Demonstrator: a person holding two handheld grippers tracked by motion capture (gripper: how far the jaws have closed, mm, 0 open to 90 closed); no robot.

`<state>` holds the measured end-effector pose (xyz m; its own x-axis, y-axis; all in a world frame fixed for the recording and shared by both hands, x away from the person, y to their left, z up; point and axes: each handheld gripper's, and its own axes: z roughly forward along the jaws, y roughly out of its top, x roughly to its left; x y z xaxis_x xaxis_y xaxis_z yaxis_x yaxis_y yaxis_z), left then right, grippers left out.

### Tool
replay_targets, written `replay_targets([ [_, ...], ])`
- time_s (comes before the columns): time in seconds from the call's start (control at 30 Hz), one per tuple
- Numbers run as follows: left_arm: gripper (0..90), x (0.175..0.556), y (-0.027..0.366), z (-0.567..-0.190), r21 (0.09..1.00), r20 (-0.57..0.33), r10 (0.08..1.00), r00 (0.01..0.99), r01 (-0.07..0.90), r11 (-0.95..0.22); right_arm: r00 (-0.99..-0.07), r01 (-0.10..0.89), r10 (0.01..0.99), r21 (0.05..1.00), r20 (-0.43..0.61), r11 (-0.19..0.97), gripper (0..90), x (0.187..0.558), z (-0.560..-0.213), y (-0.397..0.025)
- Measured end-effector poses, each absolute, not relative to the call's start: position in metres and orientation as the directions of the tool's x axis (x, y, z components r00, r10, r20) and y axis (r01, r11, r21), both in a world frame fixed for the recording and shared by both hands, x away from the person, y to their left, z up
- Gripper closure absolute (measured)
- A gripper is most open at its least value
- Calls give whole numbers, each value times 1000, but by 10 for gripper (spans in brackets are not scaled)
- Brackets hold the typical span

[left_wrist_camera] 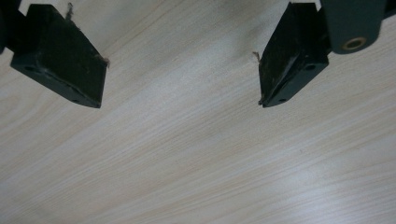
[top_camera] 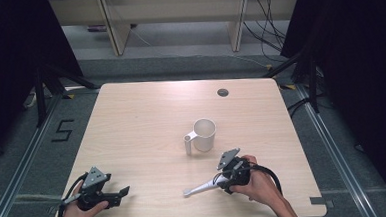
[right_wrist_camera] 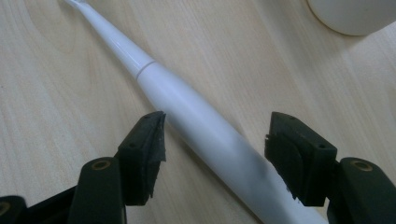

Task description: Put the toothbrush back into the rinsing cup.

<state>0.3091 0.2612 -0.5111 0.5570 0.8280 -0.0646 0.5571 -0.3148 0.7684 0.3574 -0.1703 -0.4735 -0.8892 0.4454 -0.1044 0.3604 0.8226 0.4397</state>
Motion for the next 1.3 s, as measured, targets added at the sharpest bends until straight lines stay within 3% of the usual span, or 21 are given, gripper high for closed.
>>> replay_targets([
  [0.77,148,309,262,-511,767,-59,828,557,557,-320,-903,368,422,370,-76,853,525,363,-479,-162],
  [1.3,148,309,262,-510,766,-59,828,558,557,-321,-922,366,387,269,-28,891,608,366,-479,-150],
])
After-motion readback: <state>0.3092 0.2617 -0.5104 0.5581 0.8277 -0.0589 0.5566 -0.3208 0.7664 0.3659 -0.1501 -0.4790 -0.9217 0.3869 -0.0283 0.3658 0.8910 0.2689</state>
